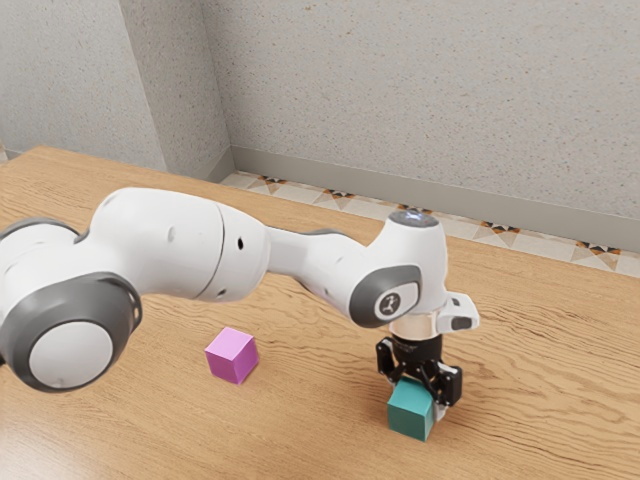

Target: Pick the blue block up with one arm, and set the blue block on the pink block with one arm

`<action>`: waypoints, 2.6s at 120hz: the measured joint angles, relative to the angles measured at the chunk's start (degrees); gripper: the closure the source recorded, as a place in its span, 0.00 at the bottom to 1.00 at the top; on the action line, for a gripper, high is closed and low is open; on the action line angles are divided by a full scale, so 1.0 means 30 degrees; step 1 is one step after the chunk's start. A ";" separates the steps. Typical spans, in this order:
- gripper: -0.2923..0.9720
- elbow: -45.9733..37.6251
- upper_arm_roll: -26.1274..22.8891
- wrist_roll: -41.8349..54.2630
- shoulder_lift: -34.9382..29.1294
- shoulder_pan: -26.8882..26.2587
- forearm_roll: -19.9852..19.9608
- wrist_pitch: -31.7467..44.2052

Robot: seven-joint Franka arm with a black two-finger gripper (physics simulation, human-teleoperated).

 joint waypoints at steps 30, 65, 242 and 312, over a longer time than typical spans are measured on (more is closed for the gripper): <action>0.37 -0.0111 0.0324 -0.0295 -0.0099 -0.0370 -0.0425 0.0002; 0.43 -0.1373 0.0357 -0.0306 -0.1591 -0.0753 0.0040 -0.0211; 0.44 -0.7730 -0.1370 0.9034 -0.9137 1.0158 0.1654 -0.6779; 0.45 -0.6569 -0.1400 0.6508 -0.7808 1.0380 0.1673 -0.5904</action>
